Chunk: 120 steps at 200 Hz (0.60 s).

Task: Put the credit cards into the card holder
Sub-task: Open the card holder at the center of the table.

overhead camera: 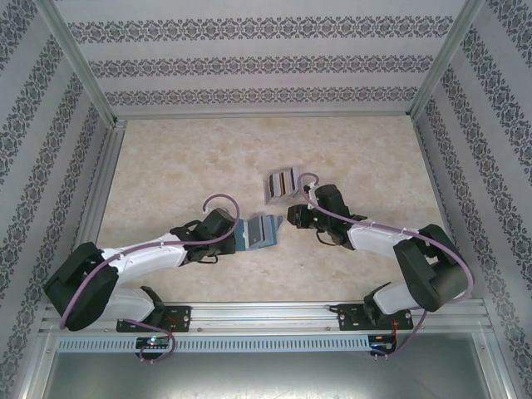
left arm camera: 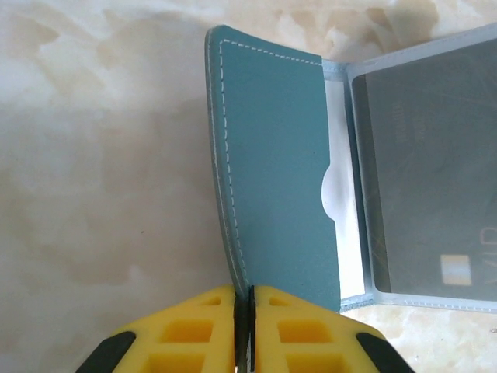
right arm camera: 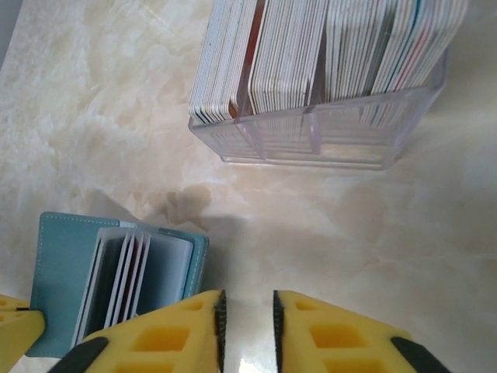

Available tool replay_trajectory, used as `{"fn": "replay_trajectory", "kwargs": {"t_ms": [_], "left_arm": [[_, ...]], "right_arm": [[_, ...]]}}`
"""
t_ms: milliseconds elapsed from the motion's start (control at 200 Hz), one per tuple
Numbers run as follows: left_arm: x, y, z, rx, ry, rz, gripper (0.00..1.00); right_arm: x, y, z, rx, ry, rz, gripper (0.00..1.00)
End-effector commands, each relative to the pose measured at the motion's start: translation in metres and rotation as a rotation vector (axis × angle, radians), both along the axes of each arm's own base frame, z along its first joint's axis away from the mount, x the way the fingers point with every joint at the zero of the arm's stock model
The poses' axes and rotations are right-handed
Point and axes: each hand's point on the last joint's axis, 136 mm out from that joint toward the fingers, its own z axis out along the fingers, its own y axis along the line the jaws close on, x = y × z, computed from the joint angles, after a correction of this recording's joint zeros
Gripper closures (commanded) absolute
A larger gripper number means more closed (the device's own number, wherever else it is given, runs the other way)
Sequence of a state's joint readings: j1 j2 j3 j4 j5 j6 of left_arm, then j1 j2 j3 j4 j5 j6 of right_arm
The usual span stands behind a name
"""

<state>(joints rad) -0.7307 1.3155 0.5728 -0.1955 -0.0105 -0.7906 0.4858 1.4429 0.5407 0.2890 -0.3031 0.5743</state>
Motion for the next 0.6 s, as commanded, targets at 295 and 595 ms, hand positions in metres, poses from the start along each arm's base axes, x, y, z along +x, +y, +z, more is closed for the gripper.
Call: {"fn": "replay_trajectory", "kwargs": {"t_ms": [295,595], "left_arm": [[0.004,0.000,0.011,-0.078,-0.047,0.049,0.83],[0.007,-0.006,0.000,-0.080,-0.030,0.041,0.85]], "right_arm": [[-0.003,-0.002,0.027,0.004,-0.055,0.050,0.69],[-0.046,0.066,0.041,0.064,0.065,0.304,0.69]]}}
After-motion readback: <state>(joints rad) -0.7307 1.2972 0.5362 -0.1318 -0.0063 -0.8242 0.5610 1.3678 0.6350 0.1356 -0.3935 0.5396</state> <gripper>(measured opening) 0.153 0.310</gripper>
